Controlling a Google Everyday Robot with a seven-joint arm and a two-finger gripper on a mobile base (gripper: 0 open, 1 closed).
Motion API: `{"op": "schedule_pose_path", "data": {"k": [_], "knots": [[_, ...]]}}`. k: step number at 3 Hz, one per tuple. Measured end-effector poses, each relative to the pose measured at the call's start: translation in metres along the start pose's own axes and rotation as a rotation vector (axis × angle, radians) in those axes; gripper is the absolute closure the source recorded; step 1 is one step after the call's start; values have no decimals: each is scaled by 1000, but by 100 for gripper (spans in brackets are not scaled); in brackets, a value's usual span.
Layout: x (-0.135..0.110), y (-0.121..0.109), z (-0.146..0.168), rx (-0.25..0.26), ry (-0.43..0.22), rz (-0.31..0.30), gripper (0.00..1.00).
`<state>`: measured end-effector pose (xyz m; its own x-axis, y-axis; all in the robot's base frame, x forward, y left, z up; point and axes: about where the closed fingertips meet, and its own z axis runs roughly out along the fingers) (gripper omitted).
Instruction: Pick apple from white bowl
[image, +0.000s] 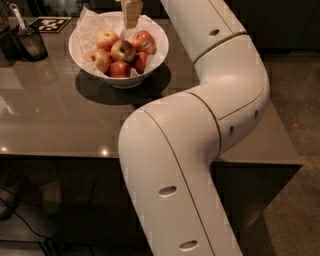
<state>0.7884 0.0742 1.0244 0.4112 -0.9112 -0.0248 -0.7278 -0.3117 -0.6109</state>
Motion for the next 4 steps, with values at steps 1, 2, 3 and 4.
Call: {"op": "schedule_pose_path", "data": {"k": [1,2,3,4], "knots": [[0,0,0,0,0,0,0],[0,0,0,0,1,0,0],[-5,0,17,-21,34,-23,0],[-2,8,45,-59,60,-1,0]]}}
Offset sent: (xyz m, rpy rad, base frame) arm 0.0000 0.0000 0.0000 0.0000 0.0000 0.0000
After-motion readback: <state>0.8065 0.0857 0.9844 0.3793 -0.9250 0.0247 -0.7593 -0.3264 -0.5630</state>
